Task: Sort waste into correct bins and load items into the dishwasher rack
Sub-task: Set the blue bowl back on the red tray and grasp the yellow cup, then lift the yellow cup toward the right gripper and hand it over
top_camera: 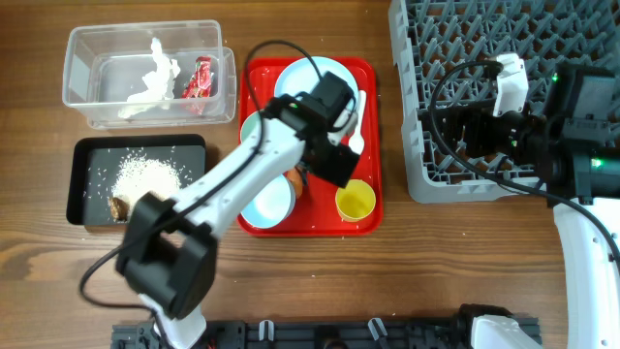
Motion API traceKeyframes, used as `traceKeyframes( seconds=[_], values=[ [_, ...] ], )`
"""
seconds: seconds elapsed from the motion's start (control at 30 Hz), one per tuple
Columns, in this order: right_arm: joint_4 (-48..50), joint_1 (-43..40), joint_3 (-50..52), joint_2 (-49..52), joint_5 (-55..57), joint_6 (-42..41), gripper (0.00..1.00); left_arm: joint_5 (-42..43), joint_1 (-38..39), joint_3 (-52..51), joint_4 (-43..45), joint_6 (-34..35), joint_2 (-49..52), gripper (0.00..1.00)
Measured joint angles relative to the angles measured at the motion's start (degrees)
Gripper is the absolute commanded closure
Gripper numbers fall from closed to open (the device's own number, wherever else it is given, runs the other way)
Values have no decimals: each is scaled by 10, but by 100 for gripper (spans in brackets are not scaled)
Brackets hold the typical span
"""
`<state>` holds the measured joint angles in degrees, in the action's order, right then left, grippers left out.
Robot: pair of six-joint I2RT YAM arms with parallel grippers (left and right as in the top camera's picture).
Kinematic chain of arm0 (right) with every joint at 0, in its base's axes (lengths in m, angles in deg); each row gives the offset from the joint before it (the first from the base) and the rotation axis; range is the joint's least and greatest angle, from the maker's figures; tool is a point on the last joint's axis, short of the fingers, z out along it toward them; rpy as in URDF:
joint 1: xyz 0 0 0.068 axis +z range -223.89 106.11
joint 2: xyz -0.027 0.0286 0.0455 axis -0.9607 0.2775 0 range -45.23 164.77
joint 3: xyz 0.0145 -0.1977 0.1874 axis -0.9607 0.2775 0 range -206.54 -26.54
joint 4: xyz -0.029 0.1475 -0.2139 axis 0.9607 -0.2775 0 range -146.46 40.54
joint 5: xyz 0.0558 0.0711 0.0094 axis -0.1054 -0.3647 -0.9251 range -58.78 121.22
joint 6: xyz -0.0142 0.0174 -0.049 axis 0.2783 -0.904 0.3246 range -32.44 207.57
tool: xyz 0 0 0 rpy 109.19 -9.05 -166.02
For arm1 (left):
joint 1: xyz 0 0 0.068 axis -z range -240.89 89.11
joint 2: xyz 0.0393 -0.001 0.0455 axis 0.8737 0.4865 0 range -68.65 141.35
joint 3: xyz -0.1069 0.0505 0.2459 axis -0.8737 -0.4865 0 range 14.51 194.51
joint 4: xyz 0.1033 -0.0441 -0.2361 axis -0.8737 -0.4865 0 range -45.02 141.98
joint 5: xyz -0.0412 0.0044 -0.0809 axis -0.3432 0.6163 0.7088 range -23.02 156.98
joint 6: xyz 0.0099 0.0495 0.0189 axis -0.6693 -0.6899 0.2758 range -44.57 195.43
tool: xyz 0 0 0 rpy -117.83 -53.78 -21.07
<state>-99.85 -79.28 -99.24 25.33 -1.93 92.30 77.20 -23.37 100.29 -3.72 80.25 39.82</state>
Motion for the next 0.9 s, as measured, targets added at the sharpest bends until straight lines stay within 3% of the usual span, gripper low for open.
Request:
traceKeyframes(
  seconds=[0.2, 0.3, 0.4, 0.53, 0.6, 0.9],
  values=[
    [0, 0, 0, 0, 5, 0, 0, 3, 5, 0, -10, -5, 46, 37],
    [0, 0, 0, 0, 7, 0, 0, 4, 5, 0, -8, -7, 46, 52],
    [0, 0, 0, 0, 8, 0, 0, 4, 5, 0, -7, -7, 46, 76],
    [0, 0, 0, 0, 11, 0, 0, 19, 5, 0, 3, -11, 46, 85],
    [-1, 0, 0, 0, 11, 0, 0, 42, 5, 0, 17, -12, 46, 96],
    [-1, 0, 0, 0, 11, -11, 0, 110, 0, 0, 28, -11, 46, 96]
  ],
)
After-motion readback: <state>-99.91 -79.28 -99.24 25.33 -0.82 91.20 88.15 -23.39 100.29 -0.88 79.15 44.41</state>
